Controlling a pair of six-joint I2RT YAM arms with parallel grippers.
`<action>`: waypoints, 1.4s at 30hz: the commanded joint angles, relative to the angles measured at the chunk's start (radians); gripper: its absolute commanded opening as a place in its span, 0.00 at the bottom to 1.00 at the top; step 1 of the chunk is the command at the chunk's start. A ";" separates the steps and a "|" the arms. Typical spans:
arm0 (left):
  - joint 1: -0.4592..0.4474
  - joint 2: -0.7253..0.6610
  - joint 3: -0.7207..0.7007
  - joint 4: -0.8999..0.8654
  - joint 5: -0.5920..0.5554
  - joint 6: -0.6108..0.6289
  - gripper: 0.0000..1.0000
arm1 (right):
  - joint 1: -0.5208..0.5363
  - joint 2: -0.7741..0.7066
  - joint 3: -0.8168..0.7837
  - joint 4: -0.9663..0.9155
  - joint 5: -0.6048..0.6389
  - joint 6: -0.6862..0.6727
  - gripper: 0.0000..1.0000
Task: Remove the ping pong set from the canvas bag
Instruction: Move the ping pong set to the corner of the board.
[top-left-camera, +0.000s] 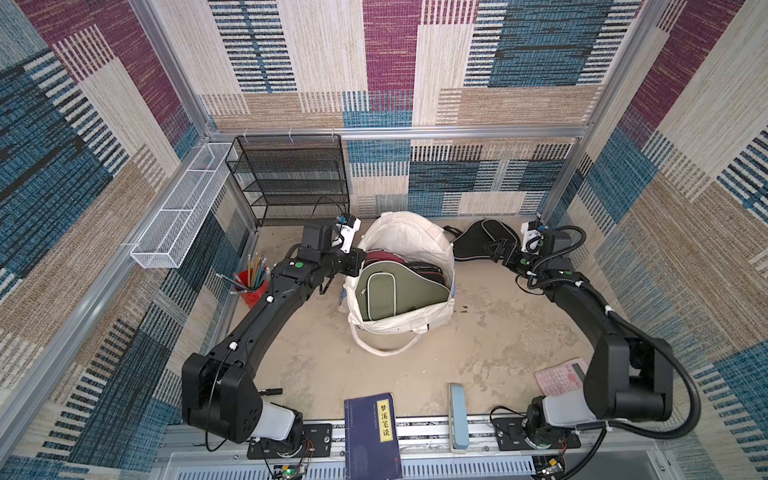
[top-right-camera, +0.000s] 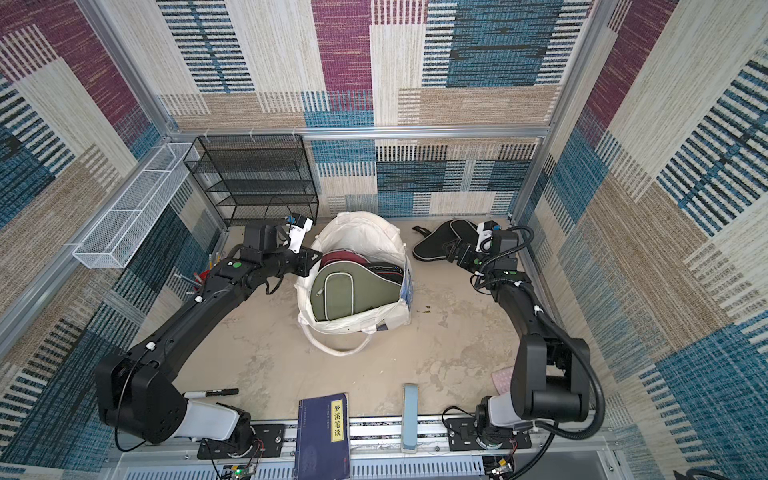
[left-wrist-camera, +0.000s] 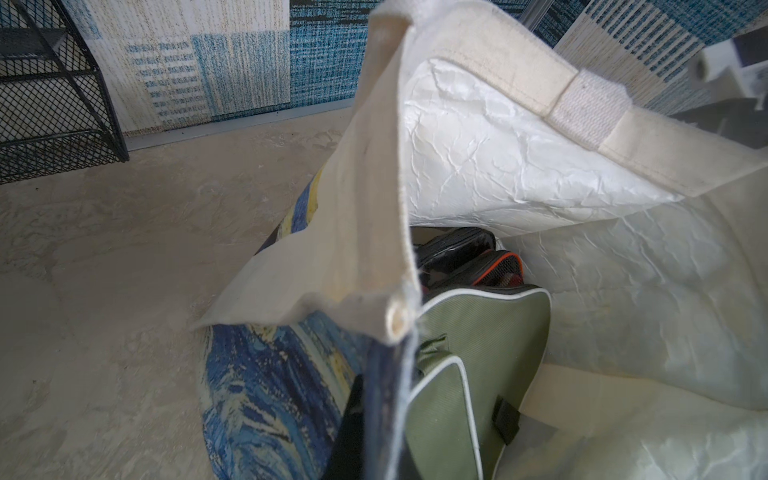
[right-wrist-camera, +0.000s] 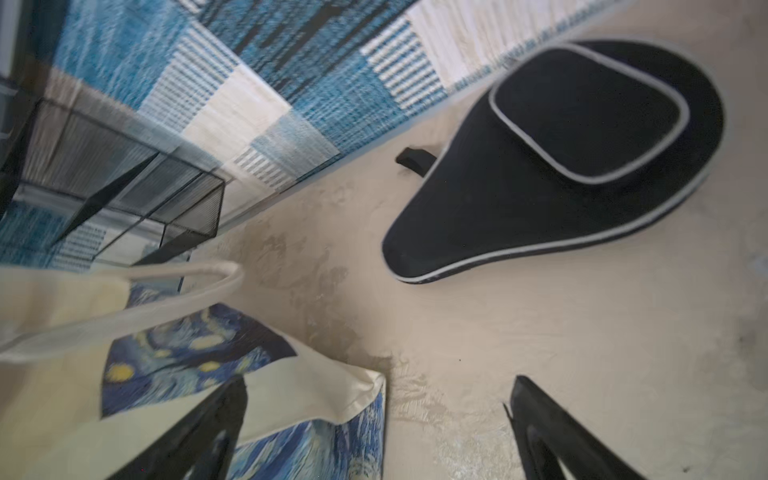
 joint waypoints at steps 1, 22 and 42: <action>0.000 0.013 0.010 0.002 0.029 -0.014 0.00 | -0.003 0.105 0.000 0.199 0.004 0.267 0.91; 0.001 0.065 0.048 -0.008 0.040 0.002 0.00 | -0.017 0.478 0.152 0.224 0.190 0.609 0.62; 0.000 0.076 0.064 -0.019 0.040 0.019 0.00 | -0.070 0.590 0.251 0.126 0.197 0.467 0.00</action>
